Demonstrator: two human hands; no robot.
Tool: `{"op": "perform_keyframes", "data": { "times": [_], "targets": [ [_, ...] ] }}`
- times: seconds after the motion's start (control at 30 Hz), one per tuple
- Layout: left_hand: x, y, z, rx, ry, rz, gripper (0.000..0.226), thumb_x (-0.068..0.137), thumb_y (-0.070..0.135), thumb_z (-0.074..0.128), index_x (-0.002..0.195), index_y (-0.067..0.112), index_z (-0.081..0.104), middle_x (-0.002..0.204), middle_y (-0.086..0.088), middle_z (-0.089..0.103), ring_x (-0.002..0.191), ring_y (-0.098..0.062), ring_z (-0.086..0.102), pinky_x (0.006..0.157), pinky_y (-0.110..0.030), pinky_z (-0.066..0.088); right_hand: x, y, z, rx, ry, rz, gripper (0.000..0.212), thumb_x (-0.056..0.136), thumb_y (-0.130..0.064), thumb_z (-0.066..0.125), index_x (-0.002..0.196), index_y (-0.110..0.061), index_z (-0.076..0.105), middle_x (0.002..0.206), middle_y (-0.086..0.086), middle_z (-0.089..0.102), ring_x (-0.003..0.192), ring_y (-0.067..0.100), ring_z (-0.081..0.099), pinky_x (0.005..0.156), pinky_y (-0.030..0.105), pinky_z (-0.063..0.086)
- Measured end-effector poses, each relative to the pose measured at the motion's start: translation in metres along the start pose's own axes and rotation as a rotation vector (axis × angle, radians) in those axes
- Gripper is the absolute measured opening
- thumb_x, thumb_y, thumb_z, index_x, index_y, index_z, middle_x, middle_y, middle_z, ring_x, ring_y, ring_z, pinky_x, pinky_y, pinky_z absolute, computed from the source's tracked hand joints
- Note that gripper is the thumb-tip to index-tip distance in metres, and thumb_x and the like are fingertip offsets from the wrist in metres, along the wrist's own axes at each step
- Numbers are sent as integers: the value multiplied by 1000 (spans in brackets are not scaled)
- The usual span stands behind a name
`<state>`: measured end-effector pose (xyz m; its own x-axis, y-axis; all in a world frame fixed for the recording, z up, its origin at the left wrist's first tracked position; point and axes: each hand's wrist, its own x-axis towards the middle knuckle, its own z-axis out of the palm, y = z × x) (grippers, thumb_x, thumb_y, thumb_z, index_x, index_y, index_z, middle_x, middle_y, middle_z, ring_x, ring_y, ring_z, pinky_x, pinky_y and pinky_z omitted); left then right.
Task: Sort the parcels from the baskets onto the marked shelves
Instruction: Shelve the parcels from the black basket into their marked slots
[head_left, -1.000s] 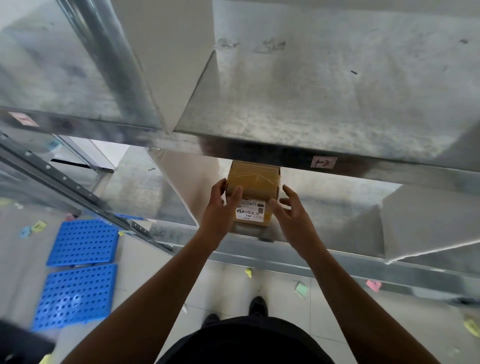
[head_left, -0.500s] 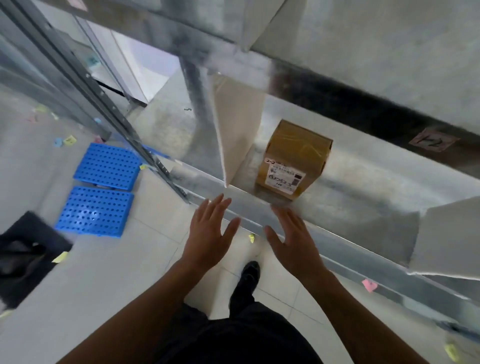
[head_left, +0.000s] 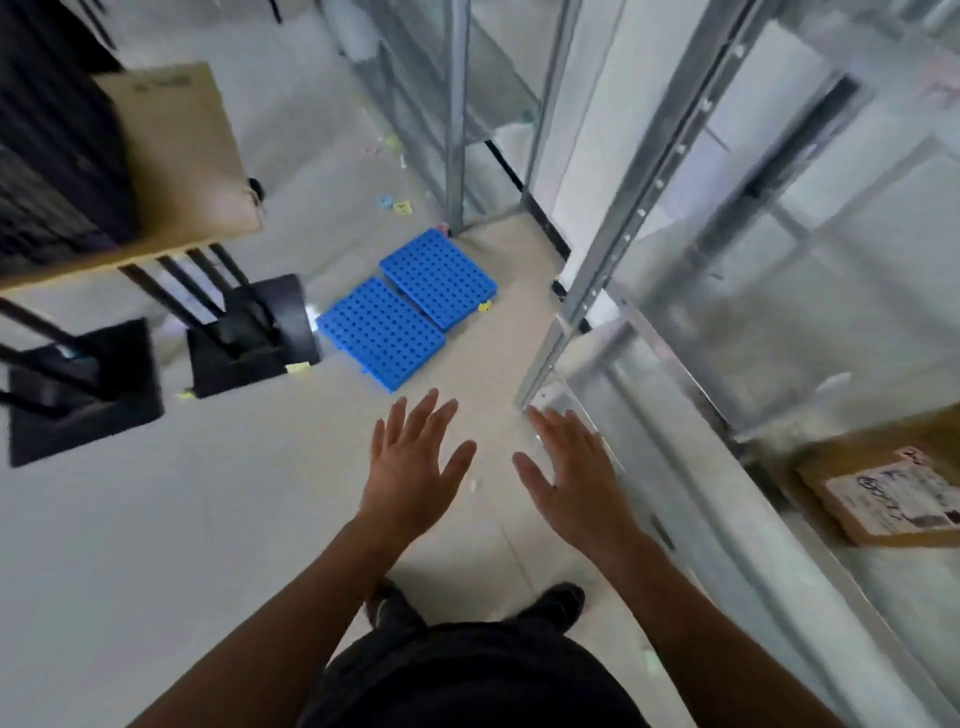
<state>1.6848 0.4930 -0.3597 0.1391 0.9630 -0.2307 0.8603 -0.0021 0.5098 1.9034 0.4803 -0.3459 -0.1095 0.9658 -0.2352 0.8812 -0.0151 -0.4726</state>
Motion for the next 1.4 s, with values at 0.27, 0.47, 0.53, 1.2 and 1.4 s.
{"op": "perform_keyframes", "data": {
  "times": [0.27, 0.47, 0.53, 1.2, 1.4],
  "targets": [
    [-39, -153, -84, -73, 214, -332, 78, 91, 75, 12, 159, 38, 24, 171, 9, 10, 159, -26, -4, 127, -49, -3, 82, -167, 66, -84, -169, -258, 65, 106, -52, 39, 165, -29, 23, 173, 4, 21, 161, 22, 6, 130, 50, 6],
    [-51, -232, -124, -125, 335, -534, 63, 101, 63, 34, 158, 35, 30, 170, 8, 17, 159, -27, 1, 128, -51, 2, 133, -262, 98, -77, -283, -406, 67, 105, -53, 40, 165, -30, 22, 172, 2, 22, 160, 19, 13, 130, 49, 10],
    [-50, -255, -132, -149, 366, -601, 63, 101, 64, 32, 158, 36, 30, 170, 8, 17, 159, -26, -1, 128, -50, 0, 154, -288, 111, -48, -351, -444, 66, 105, -52, 41, 164, -30, 24, 171, 1, 25, 159, 18, 16, 129, 47, 16],
    [-82, -418, -303, -89, 788, -1084, 66, 96, 71, 23, 154, 41, 33, 169, 10, 21, 159, -22, 1, 128, -51, 0, 298, -596, 210, -16, -611, -1097, 60, 107, -45, 46, 162, -25, 32, 169, 5, 31, 160, 21, 11, 128, 54, 16],
    [-116, -505, -339, -147, 891, -1126, 68, 95, 71, 24, 154, 39, 36, 168, 9, 24, 159, -22, 2, 128, -51, 0, 298, -689, 258, -56, -563, -1156, 60, 106, -44, 49, 161, -25, 36, 167, 4, 35, 159, 21, 13, 128, 51, 20]
  ]
}}
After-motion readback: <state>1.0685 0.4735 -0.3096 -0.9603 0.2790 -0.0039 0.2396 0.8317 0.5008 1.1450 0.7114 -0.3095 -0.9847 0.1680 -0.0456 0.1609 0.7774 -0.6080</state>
